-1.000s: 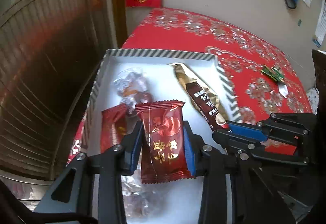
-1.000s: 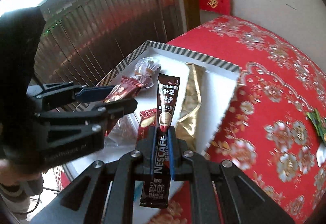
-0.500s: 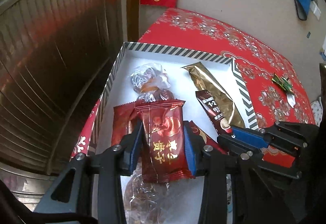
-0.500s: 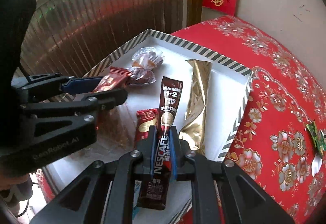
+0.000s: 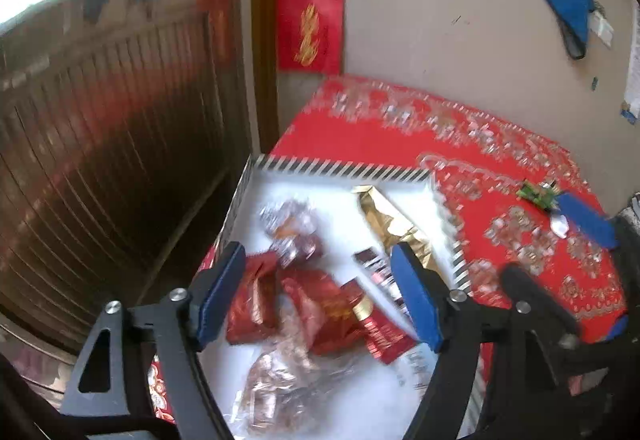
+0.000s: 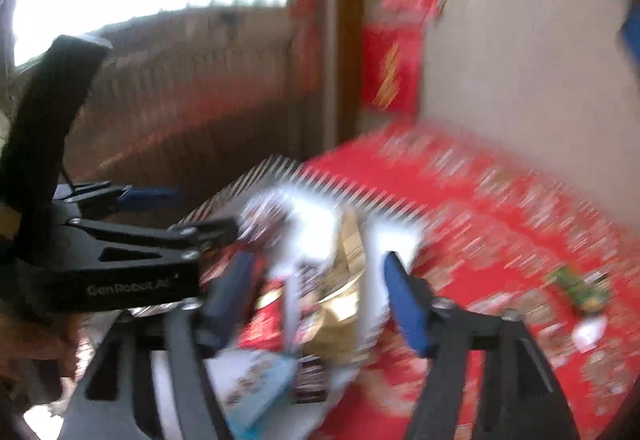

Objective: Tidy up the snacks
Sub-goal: 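Open both tools to drop the packet and Nescafe stick into the tray, then move both tools back to the green snack packs on the cloth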

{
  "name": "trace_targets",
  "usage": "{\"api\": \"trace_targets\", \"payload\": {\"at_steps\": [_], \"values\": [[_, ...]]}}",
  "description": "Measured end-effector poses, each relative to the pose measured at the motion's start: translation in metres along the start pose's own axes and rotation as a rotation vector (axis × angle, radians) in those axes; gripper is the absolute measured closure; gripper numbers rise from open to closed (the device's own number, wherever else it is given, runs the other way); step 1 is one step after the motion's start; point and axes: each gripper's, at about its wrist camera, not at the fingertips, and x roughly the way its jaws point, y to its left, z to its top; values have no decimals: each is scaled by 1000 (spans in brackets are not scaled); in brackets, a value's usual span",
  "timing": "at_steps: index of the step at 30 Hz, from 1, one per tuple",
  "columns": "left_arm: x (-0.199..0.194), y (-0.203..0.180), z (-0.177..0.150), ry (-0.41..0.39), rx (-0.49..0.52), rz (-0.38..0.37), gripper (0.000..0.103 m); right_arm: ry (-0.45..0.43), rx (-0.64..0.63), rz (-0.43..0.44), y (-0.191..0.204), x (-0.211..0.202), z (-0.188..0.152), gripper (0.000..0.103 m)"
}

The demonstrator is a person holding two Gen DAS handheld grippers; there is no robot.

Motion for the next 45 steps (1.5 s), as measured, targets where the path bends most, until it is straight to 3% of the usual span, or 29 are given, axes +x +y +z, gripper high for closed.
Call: {"api": "trace_targets", "payload": {"at_steps": [2,3,8,11,12,17,26,28,33,37,39,40,45], "values": [[-7,-12,4,-28,7,-22,26,-97,3,-36,-10,-28,1,10],[-12,-20,7,-40,13,-37,26,-111,12,-37,-15,-33,2,0],[-24,-51,17,-81,38,-101,23,-176,69,-98,-48,-57,-3,0],[-27,-71,21,-96,48,-134,22,-278,86,-268,-62,-79,-21,0],[-27,-77,22,-94,50,-144,22,-278,95,-275,-68,-81,-23,0],[-17,-116,25,-64,99,-189,21,-151,181,-346,-117,-79,-31,0],[20,-199,40,96,217,-272,19,155,223,-444,-223,-71,-48,0],[30,-215,47,129,225,-300,19,214,265,-440,-249,-68,-55,0],[60,-249,56,178,275,-284,19,290,394,-418,-303,-58,-65,1],[84,-273,58,229,294,-267,19,340,377,-387,-316,-33,-67,17],[96,-282,61,267,278,-287,19,378,371,-367,-322,-15,-68,40],[105,-287,64,297,259,-302,19,400,383,-340,-326,-6,-70,44],[138,-307,74,325,297,-259,19,434,496,-242,-344,17,-81,47]]}}
